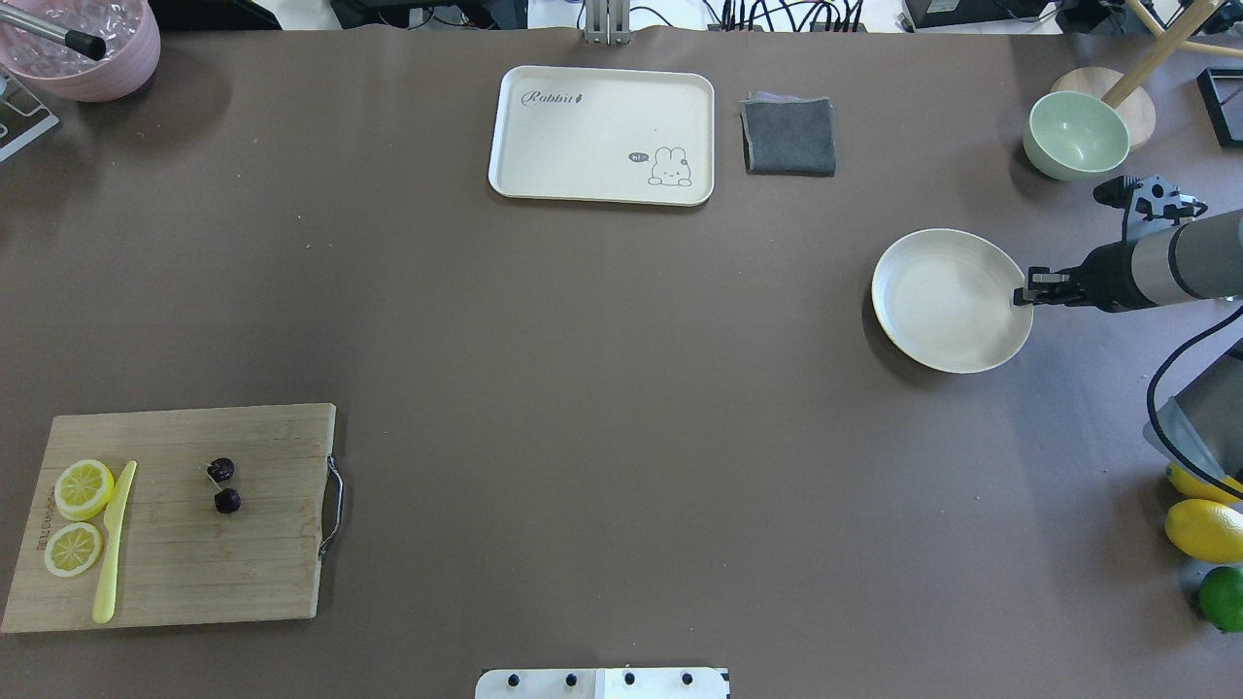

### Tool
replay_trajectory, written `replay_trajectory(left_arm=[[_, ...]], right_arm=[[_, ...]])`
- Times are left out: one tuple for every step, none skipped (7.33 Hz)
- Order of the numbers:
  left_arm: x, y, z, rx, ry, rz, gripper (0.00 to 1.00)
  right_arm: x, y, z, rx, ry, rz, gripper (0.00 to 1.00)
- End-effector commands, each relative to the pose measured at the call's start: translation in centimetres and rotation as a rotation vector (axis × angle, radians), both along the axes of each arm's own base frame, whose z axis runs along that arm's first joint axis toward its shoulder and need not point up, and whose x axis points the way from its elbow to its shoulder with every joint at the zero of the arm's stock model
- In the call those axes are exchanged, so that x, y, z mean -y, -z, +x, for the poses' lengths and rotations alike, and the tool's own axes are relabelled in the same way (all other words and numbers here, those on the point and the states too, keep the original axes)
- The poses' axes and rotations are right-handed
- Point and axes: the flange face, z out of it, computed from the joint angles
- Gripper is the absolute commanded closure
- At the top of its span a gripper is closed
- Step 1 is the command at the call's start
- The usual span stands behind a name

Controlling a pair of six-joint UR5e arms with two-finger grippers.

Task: Place red cherry on plate
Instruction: 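Push the white plate with the right gripper toward the table center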

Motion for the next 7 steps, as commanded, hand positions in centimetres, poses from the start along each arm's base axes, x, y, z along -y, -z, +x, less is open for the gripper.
replay_trajectory(left_arm=[[0.0,0.0,0.0,0.0,0.0,0.001,0.02],[0.0,0.0,0.0,0.0,0.0,-0.001,0.02],[0.0,0.0,0.0,-0.001,0.001,-0.002,0.02],[0.0,0.0,0.0,-0.001,0.001,-0.002,0.02],[0.0,-0.1,0.0,-0.002,0.0,-0.005,0.02],[0.0,-0.1,0.0,-0.003,0.001,-0.006,0.02],[-0.1,-0.1,0.2,-0.025,-0.012,-0.007,0.02]], right_arm=[[-0.2,7.1,-3.5,0.124,-0.03,-0.037,1.0],[-0.8,10.2,-6.1,0.17,-0.049,-0.046,1.0],[-1.6,13.4,-10.5,0.188,-0.078,-0.061,1.0],[-2.9,17.4,-16.4,0.181,-0.097,-0.07,1.0],[-4.5,22.1,-21.7,0.193,-0.131,-0.098,1.0],[-6.7,25.7,-26.2,0.18,-0.15,-0.103,1.0],[-9.4,28.1,-29.7,0.168,-0.151,-0.104,1.0]])
